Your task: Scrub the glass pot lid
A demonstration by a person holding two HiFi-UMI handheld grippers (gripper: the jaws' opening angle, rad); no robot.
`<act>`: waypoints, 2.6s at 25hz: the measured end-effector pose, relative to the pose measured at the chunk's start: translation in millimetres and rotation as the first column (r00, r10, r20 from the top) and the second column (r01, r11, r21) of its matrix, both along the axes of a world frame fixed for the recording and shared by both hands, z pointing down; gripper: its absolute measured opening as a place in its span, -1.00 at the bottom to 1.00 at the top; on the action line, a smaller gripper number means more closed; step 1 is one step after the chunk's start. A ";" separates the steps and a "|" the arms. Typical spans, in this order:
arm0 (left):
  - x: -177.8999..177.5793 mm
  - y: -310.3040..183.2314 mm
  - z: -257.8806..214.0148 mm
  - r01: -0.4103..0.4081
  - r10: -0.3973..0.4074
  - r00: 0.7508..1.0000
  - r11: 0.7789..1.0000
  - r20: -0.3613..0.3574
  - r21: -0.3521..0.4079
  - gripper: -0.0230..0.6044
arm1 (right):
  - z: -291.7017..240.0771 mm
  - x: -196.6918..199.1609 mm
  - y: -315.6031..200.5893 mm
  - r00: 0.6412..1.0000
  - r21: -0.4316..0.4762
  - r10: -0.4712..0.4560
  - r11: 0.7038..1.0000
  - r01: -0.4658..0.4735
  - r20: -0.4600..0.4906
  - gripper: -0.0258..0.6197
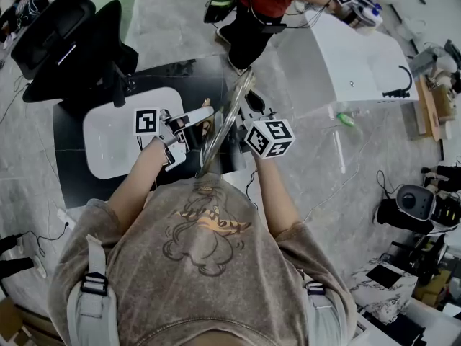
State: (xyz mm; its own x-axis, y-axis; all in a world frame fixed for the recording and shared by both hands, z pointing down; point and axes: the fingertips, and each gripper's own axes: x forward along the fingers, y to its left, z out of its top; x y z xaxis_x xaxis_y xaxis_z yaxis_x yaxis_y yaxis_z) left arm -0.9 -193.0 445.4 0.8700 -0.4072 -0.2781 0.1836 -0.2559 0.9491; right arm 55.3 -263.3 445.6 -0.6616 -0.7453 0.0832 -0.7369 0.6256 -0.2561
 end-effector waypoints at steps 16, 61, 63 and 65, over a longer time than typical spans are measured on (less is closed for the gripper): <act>-10.4 -11.2 -2.1 0.056 -0.057 0.997 0.998 -0.053 -0.026 -0.35 | 85.3 -11.1 3.8 0.995 -0.190 -0.068 0.980 0.054 -0.068 -0.79; -30.4 -39.0 7.1 0.143 -0.146 0.988 0.989 -0.046 -0.047 -0.35 | -44.2 -73.4 142.0 0.842 -0.090 -0.491 0.850 0.519 0.223 -0.79; -29.6 -38.8 7.3 0.137 -0.140 0.989 0.989 -0.050 -0.049 -0.35 | -56.2 -72.0 136.4 0.845 -0.064 -0.481 0.859 0.507 0.234 -0.79; -29.8 -38.5 8.6 0.135 -0.138 0.989 0.990 -0.053 -0.051 -0.35 | -66.0 -70.7 128.6 0.849 -0.042 -0.469 0.869 0.492 0.245 -0.79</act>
State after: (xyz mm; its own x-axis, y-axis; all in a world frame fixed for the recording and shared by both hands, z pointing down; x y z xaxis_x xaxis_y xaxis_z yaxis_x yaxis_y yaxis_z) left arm -30.7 -231.5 454.0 0.7890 -0.5347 -0.3027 0.2034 -0.2377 0.9498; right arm -15.5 -134.7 379.6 -0.9445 -0.3247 -0.0497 -0.2680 0.8492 -0.4549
